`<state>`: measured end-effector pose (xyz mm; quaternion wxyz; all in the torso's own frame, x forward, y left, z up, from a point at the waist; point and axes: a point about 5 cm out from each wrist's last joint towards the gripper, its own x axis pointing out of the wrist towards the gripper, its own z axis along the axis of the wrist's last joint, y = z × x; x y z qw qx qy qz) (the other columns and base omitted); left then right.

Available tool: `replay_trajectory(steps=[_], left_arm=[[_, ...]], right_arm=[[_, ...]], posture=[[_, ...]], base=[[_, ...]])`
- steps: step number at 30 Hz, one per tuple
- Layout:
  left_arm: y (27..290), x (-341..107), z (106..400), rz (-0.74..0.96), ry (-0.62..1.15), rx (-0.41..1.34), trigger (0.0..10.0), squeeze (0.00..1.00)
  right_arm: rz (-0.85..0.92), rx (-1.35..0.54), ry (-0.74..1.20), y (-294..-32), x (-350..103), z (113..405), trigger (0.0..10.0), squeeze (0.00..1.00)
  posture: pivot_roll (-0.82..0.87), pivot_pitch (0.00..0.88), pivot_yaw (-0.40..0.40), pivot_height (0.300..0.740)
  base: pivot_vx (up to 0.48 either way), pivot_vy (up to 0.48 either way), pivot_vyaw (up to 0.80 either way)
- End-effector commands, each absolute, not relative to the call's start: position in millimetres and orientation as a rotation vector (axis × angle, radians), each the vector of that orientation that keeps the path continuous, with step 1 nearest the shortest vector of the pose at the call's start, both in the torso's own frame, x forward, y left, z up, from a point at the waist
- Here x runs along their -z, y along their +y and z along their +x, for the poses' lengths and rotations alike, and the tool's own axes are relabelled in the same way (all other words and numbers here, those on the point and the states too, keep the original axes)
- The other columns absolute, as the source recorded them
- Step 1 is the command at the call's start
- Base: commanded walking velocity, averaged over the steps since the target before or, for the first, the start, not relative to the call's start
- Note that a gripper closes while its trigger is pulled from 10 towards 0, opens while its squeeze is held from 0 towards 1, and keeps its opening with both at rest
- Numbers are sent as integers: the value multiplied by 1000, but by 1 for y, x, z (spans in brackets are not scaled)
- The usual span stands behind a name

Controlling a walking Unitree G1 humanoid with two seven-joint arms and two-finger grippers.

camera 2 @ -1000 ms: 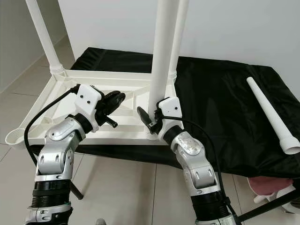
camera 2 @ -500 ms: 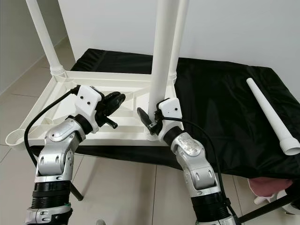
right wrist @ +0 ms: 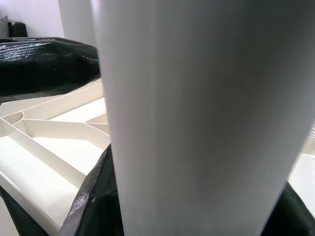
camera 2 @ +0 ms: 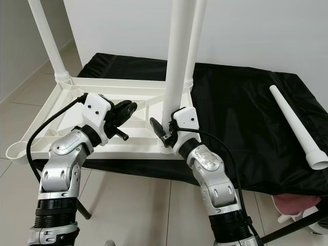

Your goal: Building children table

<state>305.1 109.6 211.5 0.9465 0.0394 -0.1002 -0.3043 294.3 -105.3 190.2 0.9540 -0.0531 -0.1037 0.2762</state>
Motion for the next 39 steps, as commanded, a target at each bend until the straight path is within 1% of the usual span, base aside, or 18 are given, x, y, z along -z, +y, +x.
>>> replay_trajectory(steps=[1, 4, 29, 30, 39], left_arm=[[121, -205, 308, 97, -186, 409, 10000, 0], [122, -202, 308, 124, -176, 407, 10000, 0], [120, -208, 307, 124, -199, 413, 10000, 0], [120, -208, 307, 124, -199, 414, 10000, 0], [120, -207, 307, 123, -198, 415, 10000, 0]], right_arm=[[-120, -586, -216, -101, -189, 296, 10000, 0], [-128, -597, -207, -99, -187, 297, 10000, 0], [-129, -593, -212, -100, -187, 296, 10000, 0], [-129, -593, -212, -100, -187, 296, 10000, 0], [-130, -593, -213, -100, -187, 297, 10000, 0]], posture=[[50, 0, 0, 740], [50, 0, 0, 740], [49, 0, 0, 740], [49, 12, -36, 740], [47, 13, -37, 740]], base=[[0, 0, 0], [0, 0, 0], [0, 0, 0], [0, 0, 0], [0, 0, 0]])
